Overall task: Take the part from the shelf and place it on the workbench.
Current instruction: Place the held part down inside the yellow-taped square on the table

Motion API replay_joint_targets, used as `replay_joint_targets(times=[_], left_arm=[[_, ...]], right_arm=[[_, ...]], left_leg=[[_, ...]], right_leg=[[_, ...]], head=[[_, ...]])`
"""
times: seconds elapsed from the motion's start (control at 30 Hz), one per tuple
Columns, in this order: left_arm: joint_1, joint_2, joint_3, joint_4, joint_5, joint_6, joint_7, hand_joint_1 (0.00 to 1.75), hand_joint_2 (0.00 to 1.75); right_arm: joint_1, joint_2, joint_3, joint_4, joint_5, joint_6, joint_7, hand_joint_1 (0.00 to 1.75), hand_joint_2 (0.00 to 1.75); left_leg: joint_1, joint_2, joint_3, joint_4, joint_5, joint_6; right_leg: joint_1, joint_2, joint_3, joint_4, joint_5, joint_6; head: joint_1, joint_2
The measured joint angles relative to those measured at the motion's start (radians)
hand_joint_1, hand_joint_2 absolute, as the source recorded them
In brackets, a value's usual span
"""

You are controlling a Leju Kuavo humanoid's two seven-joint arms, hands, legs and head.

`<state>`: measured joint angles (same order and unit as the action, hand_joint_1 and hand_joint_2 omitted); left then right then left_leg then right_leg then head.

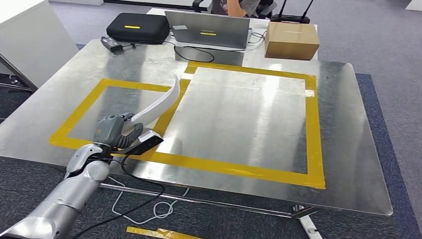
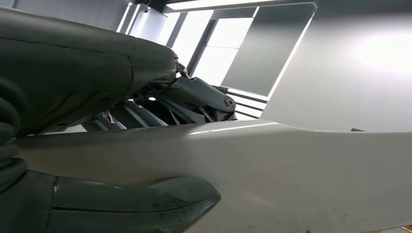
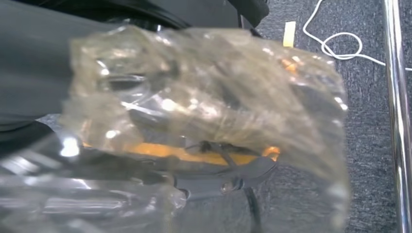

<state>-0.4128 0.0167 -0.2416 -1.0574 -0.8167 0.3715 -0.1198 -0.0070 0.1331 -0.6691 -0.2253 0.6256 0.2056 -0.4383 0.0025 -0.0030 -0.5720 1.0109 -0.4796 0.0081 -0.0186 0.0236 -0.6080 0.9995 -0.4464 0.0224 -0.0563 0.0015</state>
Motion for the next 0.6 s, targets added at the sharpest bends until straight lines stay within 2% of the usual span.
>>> replay_joint_targets(times=[0.2,0.47,0.6], left_arm=[[-0.012,0.004,-0.005,0.020,-0.047,0.000,0.030,1.75,1.75],[-0.151,0.045,-0.025,0.186,-0.257,0.000,0.163,1.75,1.75],[-0.187,0.084,-0.027,0.258,-0.331,0.001,0.215,1.75,1.75]], right_arm=[[-0.001,0.000,0.000,0.003,0.001,0.004,-0.001,0.00,0.00],[-0.006,0.000,0.000,0.009,0.009,0.010,-0.002,0.00,0.00],[-0.005,0.000,0.000,0.012,0.009,0.008,0.002,0.00,0.00]], left_leg=[[0.000,0.000,0.000,0.000,0.000,0.000],[0.001,0.000,-0.001,0.000,0.003,-0.003],[0.001,0.000,-0.001,0.000,0.003,-0.003]], right_leg=[[0.000,0.000,-0.002,0.001,-0.001,0.004],[0.001,0.001,-0.005,0.006,-0.001,0.004],[0.001,0.001,-0.006,0.007,-0.001,0.004]], head=[[0.000,0.000],[0.000,0.000],[0.000,0.000]])
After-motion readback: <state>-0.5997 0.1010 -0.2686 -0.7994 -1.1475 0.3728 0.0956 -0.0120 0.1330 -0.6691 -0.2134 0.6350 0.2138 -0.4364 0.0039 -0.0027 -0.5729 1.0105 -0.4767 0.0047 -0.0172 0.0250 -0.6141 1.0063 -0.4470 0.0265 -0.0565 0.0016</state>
